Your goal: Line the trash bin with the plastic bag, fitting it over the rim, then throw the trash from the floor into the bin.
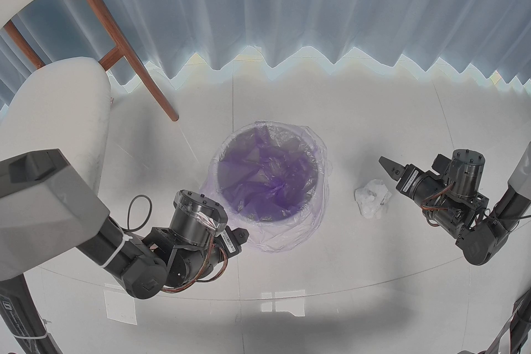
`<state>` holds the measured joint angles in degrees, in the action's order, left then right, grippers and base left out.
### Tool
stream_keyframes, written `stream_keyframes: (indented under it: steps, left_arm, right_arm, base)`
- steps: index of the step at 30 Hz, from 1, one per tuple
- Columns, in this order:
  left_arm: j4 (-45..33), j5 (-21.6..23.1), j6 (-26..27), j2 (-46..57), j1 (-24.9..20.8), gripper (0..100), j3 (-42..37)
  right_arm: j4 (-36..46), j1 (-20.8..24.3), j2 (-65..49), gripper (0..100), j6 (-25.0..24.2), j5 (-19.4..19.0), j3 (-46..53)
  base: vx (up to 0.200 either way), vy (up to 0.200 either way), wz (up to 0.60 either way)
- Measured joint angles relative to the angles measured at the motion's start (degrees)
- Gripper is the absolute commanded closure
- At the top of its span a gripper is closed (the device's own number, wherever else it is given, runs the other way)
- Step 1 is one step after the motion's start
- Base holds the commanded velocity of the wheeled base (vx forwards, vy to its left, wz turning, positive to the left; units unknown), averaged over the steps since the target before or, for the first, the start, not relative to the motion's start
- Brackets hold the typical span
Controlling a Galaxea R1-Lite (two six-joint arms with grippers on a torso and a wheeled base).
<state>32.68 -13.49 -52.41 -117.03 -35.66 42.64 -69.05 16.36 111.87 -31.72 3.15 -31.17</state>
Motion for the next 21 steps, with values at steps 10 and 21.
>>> stream_keyframes:
  steps: [10,21]
  left_arm:
    - [1.6,0.3,2.6,-4.5,1.1,0,-0.5]
    - [1.5,0.2,2.8,-8.6,2.7,0,6.3]
  right_arm:
    - [0.0,0.0,-0.2,0,0.0,0.0,1.3]
    - [0.0,0.1,-0.4,0,0.1,0.0,1.5]
  base:
    - [0.0,0.0,0.0]
    - [0.0,0.0,0.0]
